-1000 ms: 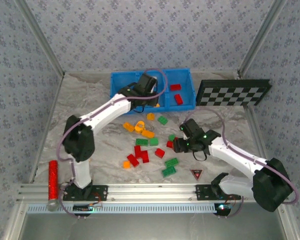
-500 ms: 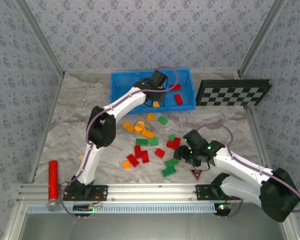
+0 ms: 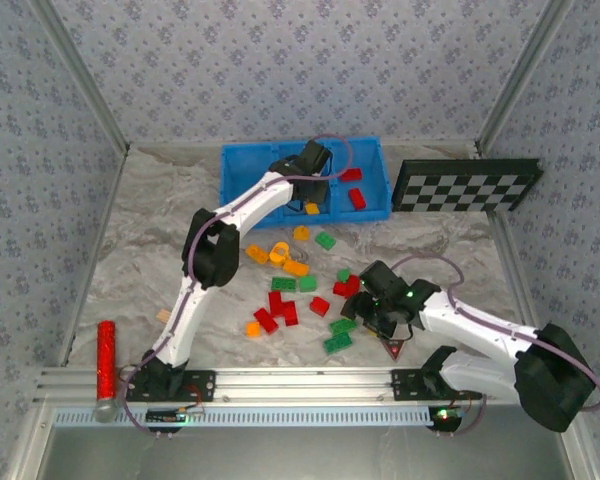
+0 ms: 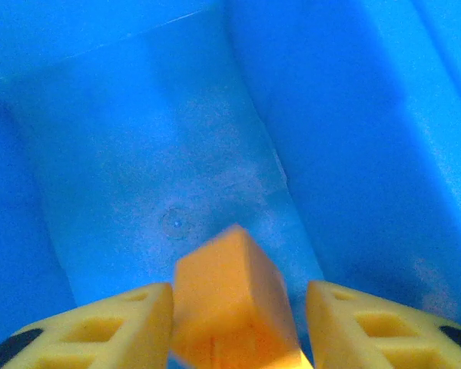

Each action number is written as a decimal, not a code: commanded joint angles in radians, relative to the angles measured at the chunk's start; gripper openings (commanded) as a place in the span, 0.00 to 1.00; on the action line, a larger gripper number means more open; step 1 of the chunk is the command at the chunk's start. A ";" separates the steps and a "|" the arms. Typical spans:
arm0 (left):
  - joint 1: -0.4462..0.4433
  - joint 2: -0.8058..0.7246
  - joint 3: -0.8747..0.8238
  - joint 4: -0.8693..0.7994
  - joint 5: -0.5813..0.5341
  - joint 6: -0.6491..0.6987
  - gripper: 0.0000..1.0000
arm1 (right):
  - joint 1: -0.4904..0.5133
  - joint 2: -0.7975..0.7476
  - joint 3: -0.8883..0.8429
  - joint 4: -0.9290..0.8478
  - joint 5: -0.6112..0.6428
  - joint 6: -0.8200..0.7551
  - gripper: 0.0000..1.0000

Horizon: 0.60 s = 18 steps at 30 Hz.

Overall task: Sort the legos into containers by color
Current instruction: Place the lego in the container, then pick up the lego from the bottom-center of the table.

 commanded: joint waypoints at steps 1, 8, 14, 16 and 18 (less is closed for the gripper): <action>-0.003 0.006 0.038 -0.012 0.007 0.012 0.54 | 0.012 0.026 0.035 -0.003 0.002 0.079 0.70; -0.003 -0.021 0.035 -0.011 0.029 0.022 0.60 | 0.036 0.106 0.072 0.022 0.035 0.126 0.69; 0.001 -0.082 -0.008 0.017 0.027 0.038 0.62 | 0.079 0.214 0.106 0.040 0.041 0.155 0.65; 0.002 -0.112 -0.033 0.025 0.027 0.045 0.62 | 0.082 0.224 0.103 0.057 0.050 0.167 0.60; 0.004 -0.144 -0.047 0.011 0.029 0.053 0.63 | 0.083 0.232 0.110 0.052 0.061 0.166 0.54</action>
